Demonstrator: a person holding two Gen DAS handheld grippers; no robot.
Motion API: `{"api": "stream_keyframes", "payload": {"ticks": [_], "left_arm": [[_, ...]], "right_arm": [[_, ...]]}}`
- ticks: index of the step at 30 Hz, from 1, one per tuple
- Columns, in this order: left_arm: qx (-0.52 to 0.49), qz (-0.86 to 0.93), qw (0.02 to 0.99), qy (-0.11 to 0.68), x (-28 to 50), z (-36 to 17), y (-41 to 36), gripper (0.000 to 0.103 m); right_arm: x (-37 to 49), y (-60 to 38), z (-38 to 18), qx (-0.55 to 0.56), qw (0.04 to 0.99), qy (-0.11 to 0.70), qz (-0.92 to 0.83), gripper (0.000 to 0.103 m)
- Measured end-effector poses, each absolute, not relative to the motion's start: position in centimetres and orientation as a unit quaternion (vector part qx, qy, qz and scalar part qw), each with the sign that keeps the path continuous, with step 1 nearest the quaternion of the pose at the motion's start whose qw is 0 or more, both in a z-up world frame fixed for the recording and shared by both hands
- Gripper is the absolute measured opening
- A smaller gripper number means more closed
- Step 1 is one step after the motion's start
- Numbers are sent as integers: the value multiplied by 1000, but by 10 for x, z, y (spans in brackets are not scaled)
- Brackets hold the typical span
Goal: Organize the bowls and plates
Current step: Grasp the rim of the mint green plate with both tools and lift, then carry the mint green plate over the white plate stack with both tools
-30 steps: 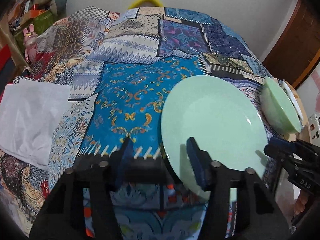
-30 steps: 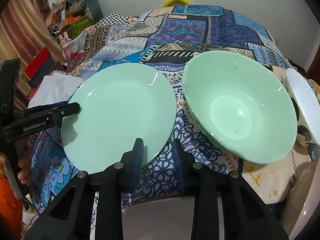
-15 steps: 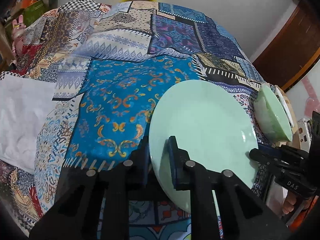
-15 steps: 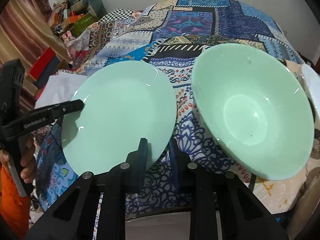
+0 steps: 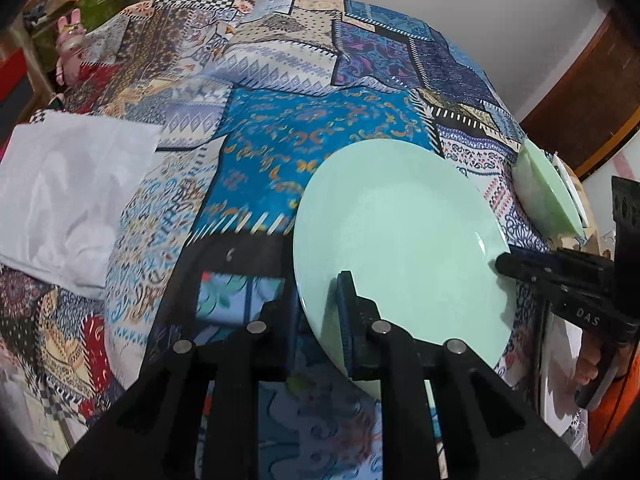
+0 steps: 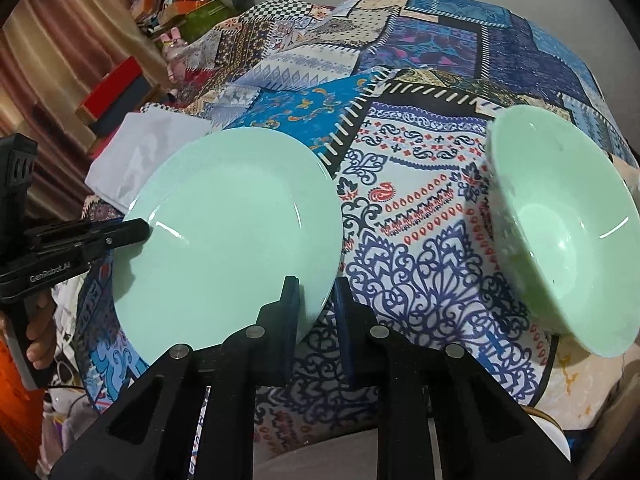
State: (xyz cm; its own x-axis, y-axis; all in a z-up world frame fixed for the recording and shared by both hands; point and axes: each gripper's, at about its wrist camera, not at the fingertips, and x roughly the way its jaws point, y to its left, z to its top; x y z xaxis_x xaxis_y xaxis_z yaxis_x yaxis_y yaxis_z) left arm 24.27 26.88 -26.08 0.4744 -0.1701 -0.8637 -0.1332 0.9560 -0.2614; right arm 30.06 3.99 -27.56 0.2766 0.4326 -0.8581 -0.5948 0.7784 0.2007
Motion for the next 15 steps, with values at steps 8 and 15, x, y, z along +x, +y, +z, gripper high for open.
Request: {"api": "stream_keyframes", "payload": {"ticks": [8,15], "left_arm": [[-144,-10,844,516,243,-262,270,19],[-129,-4,847,516,247,-260,264,20]], "right_arm": [[307,47,-282,-77,786,518,329,23],[305,41,-279,-62,791,519,319,20]]}}
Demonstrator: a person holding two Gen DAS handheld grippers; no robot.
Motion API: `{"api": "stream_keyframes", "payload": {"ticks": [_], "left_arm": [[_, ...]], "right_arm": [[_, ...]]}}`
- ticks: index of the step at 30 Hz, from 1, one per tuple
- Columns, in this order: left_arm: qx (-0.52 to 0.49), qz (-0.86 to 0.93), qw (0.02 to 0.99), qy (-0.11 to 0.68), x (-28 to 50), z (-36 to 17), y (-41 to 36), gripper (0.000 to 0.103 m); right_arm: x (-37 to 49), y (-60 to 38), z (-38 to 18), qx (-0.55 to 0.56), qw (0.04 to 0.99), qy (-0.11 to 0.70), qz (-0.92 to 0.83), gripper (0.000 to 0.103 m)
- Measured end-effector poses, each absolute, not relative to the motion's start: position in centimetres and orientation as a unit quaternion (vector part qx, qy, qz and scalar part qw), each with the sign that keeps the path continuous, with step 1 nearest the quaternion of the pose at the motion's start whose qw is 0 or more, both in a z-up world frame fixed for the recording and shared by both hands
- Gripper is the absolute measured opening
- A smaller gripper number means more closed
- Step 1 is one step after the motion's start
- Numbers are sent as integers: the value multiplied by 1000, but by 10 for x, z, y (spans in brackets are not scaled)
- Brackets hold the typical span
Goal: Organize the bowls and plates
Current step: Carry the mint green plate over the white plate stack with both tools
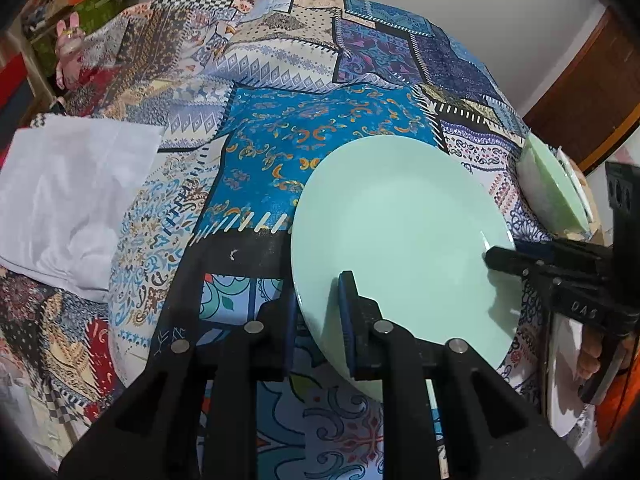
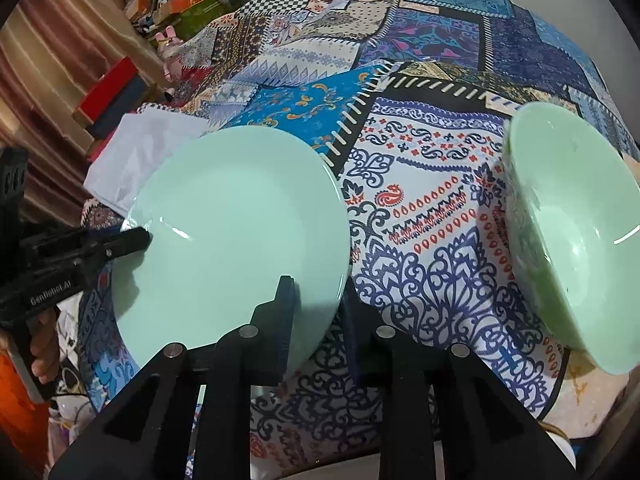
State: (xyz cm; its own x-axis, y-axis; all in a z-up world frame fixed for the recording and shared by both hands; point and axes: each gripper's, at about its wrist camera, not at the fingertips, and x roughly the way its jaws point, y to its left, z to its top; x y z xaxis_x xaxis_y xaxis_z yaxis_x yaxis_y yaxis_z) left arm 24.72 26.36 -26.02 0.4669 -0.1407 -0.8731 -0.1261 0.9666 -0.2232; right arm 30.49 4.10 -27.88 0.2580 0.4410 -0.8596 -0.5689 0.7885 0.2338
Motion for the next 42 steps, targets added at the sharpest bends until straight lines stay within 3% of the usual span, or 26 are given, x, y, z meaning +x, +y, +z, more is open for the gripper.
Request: {"api": "stream_keyframes", "payload": {"ticks": [42], "left_arm": [[-126,-32,873,471,150,-178,167,20]], "right_arm": [[204,-64,-210,-13,850,444,284,19]]}}
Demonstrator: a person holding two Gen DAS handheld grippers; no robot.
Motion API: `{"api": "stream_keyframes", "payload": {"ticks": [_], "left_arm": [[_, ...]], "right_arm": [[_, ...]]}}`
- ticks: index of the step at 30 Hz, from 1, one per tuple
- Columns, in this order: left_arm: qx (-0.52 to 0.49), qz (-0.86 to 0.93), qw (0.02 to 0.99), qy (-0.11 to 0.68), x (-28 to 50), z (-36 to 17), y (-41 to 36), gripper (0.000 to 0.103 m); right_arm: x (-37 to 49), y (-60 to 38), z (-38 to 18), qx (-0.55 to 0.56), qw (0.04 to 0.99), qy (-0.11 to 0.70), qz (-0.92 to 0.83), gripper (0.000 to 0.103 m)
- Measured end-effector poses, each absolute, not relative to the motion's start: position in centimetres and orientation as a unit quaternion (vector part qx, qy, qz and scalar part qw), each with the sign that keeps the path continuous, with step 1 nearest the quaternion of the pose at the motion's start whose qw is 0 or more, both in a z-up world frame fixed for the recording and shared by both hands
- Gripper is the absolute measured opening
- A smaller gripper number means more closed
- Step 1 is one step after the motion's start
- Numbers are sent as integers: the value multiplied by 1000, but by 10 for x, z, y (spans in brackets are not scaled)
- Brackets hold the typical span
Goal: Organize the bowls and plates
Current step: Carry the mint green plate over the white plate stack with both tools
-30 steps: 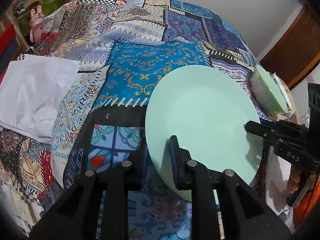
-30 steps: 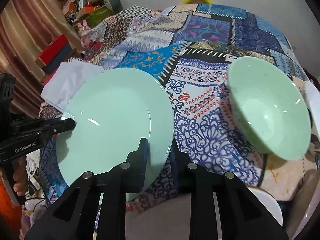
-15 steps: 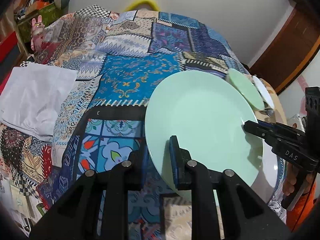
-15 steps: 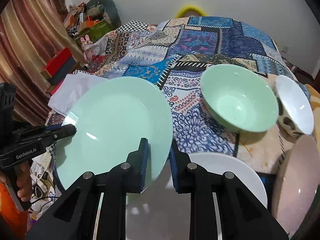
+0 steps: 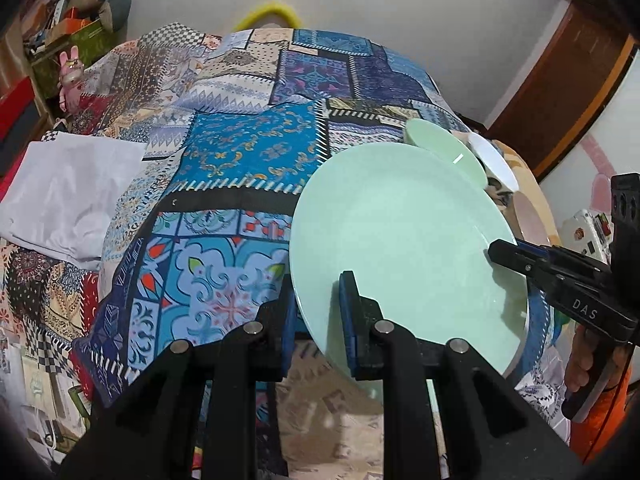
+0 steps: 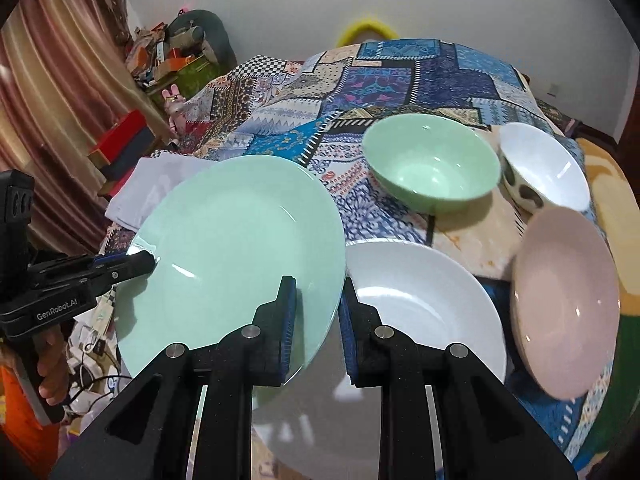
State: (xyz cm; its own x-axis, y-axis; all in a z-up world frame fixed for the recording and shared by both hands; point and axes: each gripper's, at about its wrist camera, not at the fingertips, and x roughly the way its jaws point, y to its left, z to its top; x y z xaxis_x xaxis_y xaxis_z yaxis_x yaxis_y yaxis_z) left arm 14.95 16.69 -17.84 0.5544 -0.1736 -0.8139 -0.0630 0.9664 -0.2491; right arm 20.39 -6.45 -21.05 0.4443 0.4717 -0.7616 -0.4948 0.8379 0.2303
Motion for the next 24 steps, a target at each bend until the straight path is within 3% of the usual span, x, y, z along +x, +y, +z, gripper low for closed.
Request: {"api": "stream_keyframes", "payload": {"ticks": [24], "left_arm": [[-90,-66,864,490,146,-185,85,21]], "right_arm": [[187,-135,-224,26,855,453,249,19]]}}
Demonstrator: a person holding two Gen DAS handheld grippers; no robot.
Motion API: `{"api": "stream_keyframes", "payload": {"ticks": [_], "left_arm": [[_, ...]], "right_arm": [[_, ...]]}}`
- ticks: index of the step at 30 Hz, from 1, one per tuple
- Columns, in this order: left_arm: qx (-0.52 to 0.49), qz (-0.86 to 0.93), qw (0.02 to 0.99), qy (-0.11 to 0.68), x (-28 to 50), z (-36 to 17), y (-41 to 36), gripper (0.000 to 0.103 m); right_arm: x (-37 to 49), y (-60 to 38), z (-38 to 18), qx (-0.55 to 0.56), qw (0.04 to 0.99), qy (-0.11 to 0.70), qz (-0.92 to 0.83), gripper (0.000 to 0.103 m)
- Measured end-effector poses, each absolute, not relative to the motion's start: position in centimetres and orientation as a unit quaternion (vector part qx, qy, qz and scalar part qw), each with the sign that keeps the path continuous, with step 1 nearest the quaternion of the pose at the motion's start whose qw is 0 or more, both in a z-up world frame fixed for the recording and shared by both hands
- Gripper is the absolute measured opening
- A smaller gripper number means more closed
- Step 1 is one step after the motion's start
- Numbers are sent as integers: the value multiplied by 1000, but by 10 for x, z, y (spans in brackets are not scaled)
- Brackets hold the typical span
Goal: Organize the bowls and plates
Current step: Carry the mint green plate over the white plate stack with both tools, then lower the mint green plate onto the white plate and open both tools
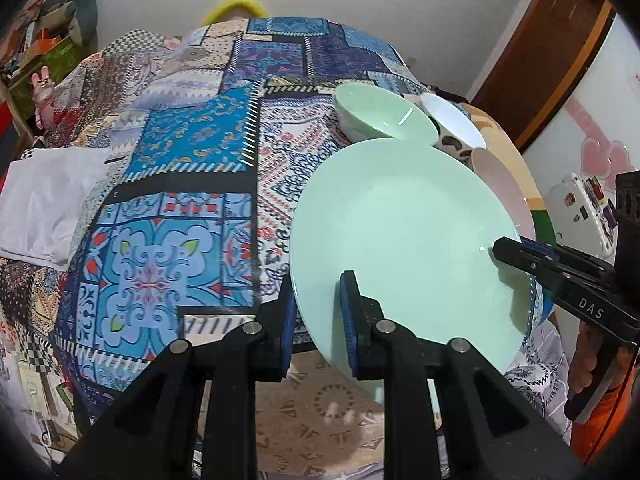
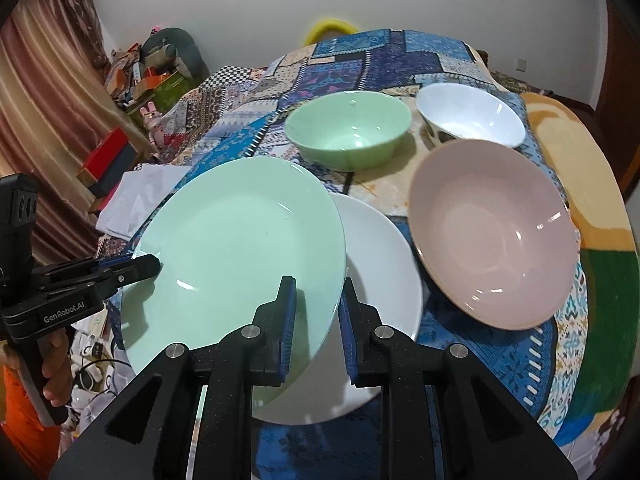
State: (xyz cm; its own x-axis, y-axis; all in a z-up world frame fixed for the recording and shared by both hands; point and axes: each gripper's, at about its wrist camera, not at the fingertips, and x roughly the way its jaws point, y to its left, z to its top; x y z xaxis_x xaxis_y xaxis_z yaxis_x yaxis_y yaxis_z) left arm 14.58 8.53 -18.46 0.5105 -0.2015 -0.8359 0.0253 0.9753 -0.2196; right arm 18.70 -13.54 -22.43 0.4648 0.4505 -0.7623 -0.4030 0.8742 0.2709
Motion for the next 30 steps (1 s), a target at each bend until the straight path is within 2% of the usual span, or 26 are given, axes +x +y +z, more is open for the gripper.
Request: {"api": "stream_keyframes", "payload": {"ticks": [16,30], "left_arm": [[-81,-79,843,527,166,-220,58,21],[-46,-55,843,533,179,-225,47,22]], "right_arm": [[191,-155,-252,46,841,485,235,19],[200,-160,-257,54,841,486,231,19]]}}
